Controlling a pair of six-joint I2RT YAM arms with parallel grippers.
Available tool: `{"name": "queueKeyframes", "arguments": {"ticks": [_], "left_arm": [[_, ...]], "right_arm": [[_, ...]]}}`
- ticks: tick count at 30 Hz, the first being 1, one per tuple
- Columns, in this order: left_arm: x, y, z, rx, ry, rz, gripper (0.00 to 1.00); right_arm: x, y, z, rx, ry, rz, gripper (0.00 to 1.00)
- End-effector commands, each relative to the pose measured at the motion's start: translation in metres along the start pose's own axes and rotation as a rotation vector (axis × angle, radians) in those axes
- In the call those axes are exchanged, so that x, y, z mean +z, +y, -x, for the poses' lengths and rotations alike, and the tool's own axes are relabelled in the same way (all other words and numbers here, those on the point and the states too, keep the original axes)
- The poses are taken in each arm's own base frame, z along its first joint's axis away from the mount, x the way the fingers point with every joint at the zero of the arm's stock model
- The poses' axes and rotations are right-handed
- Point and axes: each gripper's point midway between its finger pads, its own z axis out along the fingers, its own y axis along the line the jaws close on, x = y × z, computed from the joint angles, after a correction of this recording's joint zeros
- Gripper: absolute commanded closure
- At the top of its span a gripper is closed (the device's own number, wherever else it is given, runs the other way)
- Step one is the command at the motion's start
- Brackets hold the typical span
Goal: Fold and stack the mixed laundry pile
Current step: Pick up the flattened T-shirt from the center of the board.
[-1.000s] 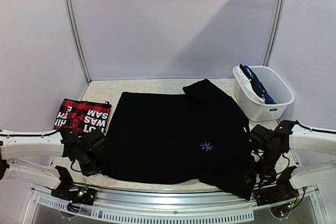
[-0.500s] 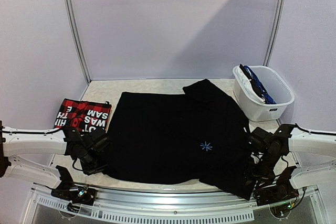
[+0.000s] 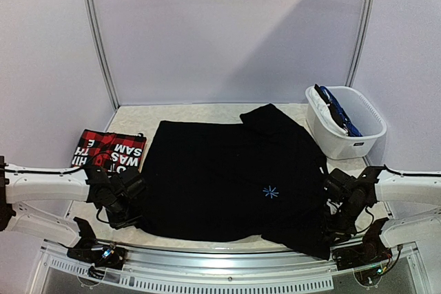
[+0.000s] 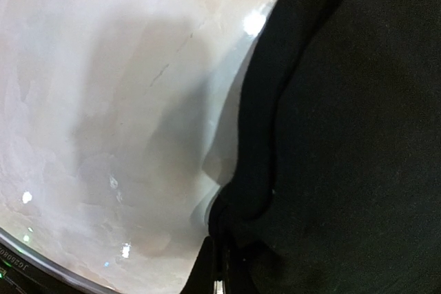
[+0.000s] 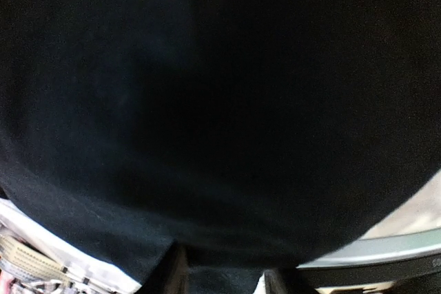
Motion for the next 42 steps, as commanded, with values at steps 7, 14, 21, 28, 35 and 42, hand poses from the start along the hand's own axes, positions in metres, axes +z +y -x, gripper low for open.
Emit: {"name": "queueKeyframes", "arguments": {"ticks": [7,14,21,28,35,42], "left_arm": [[-0.001,0.003,-0.003,0.030,0.010,0.036,1.00],[-0.017,0.013,-0.007,0.021,0.028,0.043,1.00],[-0.039,0.018,-0.007,0.018,0.040,0.044,1.00],[-0.058,0.016,-0.006,0.017,0.053,0.037,1.00],[-0.074,0.023,-0.002,0.011,0.032,0.046,1.00],[-0.080,0.018,0.006,0.017,-0.002,0.025,1.00]], "right_arm": [[-0.014,-0.005,0.005,-0.039,-0.060,-0.051,0.92],[-0.046,-0.001,0.006,-0.050,-0.102,-0.079,1.00],[-0.080,0.000,0.002,-0.072,-0.124,-0.120,1.00],[-0.096,-0.004,-0.007,-0.067,-0.118,-0.138,1.00],[-0.102,0.011,0.000,-0.067,-0.158,-0.078,1.00],[-0.114,0.041,0.008,-0.102,-0.165,-0.001,1.00]]}}
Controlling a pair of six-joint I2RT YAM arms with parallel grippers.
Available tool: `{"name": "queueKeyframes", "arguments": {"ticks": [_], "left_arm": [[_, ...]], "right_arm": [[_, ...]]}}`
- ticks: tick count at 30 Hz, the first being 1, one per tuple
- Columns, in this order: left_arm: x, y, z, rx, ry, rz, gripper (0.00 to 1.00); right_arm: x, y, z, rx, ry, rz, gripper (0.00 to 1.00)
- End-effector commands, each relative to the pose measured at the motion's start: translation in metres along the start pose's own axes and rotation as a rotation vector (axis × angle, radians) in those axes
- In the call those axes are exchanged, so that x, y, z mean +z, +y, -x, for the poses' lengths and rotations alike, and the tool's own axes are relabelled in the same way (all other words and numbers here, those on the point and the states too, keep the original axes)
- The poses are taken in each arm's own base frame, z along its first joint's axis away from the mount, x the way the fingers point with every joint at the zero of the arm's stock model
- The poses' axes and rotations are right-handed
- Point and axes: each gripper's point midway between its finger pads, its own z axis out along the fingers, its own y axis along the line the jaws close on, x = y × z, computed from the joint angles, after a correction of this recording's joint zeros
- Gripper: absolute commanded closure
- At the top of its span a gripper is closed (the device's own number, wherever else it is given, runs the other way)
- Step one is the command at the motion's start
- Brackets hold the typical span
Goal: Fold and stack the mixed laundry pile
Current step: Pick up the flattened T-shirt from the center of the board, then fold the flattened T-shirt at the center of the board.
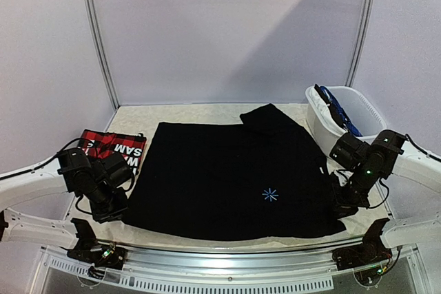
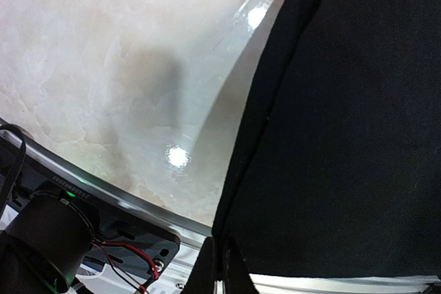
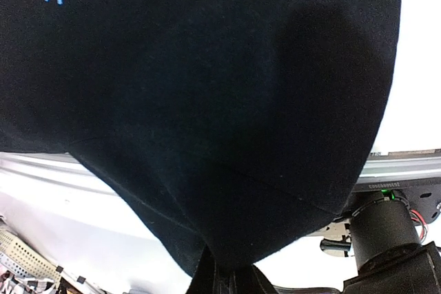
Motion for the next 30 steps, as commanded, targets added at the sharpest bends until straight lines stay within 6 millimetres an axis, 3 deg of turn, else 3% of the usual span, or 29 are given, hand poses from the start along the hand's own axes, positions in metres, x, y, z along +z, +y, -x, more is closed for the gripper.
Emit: {"name": "queueKeyframes", "arguments": {"ticks": [1,9,17,30], "left_arm": [[-0.010,0.000,0.008,0.024,-0.040,0.018,1.00],[-0.024,-0.021,0.031,0.068,-0.084,0.026,1.00],[-0.037,-0.038,0.067,0.072,-0.123,0.019,1.00],[-0.035,-0.077,0.124,0.143,-0.139,0.040,1.00]], "right_arm": [[-0.014,0.014,0.006,-0.019,-0.025,0.044,1.00],[-0.035,0.030,0.032,-0.008,-0.092,0.030,1.00],[-0.049,0.028,0.069,0.062,-0.162,0.001,1.00],[-0.052,0.027,0.126,0.057,-0.191,-0.030,1.00]]}}
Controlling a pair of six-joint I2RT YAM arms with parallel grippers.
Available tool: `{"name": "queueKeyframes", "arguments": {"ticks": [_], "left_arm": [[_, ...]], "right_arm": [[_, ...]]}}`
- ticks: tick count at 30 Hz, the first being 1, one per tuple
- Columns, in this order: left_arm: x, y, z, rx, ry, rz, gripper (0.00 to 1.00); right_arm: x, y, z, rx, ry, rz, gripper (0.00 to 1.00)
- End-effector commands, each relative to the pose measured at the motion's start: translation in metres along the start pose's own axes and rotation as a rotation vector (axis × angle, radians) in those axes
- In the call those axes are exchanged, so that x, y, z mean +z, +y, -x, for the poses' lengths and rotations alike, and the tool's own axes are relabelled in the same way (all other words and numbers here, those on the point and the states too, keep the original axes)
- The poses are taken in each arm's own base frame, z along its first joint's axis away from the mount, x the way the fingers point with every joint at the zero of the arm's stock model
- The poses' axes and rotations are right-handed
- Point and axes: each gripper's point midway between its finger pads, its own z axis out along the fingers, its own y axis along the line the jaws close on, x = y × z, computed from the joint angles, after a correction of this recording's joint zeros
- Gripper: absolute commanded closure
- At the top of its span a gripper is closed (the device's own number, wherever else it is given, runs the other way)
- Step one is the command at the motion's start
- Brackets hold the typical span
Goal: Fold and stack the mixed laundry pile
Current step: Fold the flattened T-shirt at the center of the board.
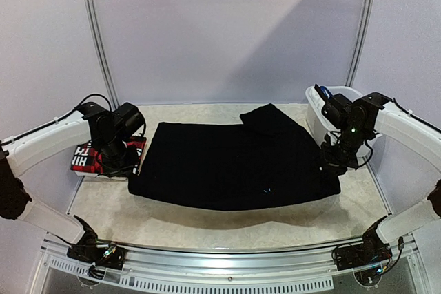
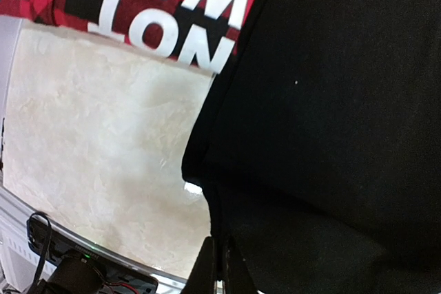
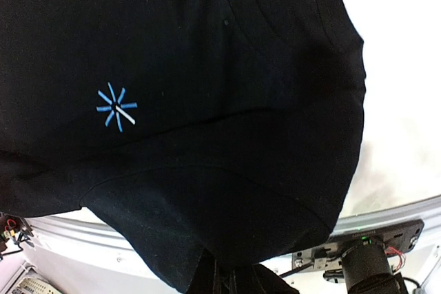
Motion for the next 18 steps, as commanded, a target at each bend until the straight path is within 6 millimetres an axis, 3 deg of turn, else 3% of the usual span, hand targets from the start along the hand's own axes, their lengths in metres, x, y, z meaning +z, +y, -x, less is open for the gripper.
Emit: {"name": "queueKeyframes", "arguments": {"ticks": [1,18], "left_arm": [[0.005,-0.009,0.022,0.047,-0.021,0.004,1.00],[0.040,-0.021,0.054,0.046,0.036,0.044,1.00]], "right_arm": [[-0.001,0.001,0.023,-0.026,-0.044,-0.010,1.00],[0.025,-0.010,0.059,-0.004,-0.010,-0.068,1.00]]}}
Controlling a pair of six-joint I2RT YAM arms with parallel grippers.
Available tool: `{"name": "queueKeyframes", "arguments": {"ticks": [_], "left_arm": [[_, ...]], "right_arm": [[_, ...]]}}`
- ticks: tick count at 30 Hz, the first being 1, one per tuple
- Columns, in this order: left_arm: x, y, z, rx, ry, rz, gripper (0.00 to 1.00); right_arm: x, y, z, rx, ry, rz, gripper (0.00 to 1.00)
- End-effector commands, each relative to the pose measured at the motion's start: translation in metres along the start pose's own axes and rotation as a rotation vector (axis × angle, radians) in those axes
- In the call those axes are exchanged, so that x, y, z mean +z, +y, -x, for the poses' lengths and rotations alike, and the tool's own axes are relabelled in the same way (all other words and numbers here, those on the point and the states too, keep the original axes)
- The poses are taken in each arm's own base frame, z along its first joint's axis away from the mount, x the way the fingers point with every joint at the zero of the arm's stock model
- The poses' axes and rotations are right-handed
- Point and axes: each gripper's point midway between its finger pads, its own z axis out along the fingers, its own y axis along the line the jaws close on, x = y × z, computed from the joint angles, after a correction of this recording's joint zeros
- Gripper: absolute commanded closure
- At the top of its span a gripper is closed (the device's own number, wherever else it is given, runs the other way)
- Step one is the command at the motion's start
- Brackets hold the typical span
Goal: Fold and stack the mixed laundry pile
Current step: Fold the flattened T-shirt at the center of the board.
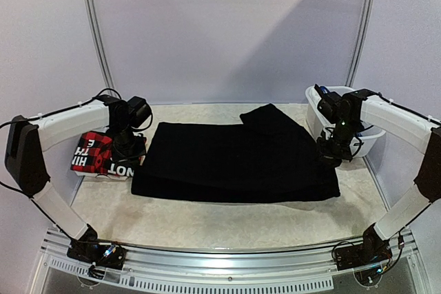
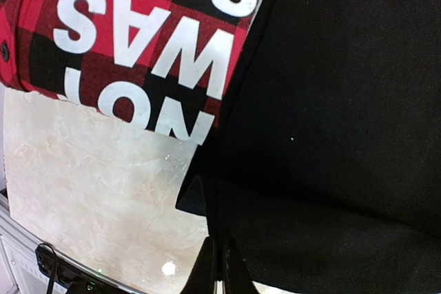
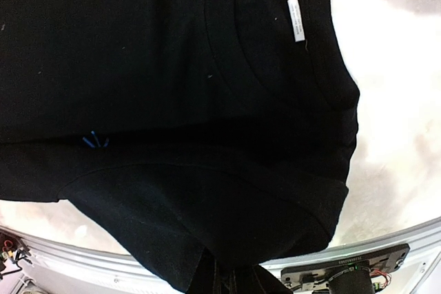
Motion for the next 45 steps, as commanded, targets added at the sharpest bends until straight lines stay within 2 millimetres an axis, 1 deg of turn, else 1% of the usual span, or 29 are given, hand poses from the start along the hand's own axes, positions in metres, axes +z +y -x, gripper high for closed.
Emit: {"name": "queueKeyframes", "arguments": {"ticks": [1,9,14,19,21,26,30,36,38,41,45], "left_arm": [[0.007,-0.004,0.012,-0.003,0.005,-0.008,1.00],[0.024,-0.009,0.017,0.005,0.037,0.006,1.00],[0.034,-0.012,0.023,-0.005,0.046,0.016,1.00],[0.047,-0.012,0.029,-0.023,0.068,0.043,1.00],[0.052,-0.014,0.032,-0.033,0.075,0.046,1.00],[0.068,-0.023,0.041,-0.062,0.101,0.040,1.00],[0.080,-0.025,0.047,-0.098,0.124,0.047,1.00],[0.089,-0.028,0.054,-0.152,0.142,0.042,0.99],[0.090,-0.029,0.056,-0.174,0.141,0.037,0.97],[0.084,-0.032,0.061,-0.203,0.122,0.016,0.91],[0.070,-0.036,0.070,-0.247,0.078,-0.022,0.80]], "right_arm": [[0.004,-0.003,0.015,-0.006,-0.017,-0.019,1.00],[0.014,0.001,0.026,-0.009,-0.001,-0.018,1.00],[0.022,-0.001,0.037,0.001,0.002,-0.032,1.00],[0.029,-0.003,0.053,0.011,0.005,-0.034,1.00],[0.033,-0.003,0.060,0.011,0.007,-0.036,0.99],[0.048,-0.002,0.075,0.015,0.028,-0.040,0.95],[0.059,-0.003,0.088,0.031,0.044,-0.041,0.91],[0.068,-0.011,0.105,0.059,0.058,-0.052,0.83],[0.068,-0.013,0.109,0.062,0.059,-0.055,0.77],[0.064,-0.010,0.115,0.055,0.053,-0.044,0.68],[0.049,-0.005,0.125,0.049,0.016,-0.034,0.52]]}}
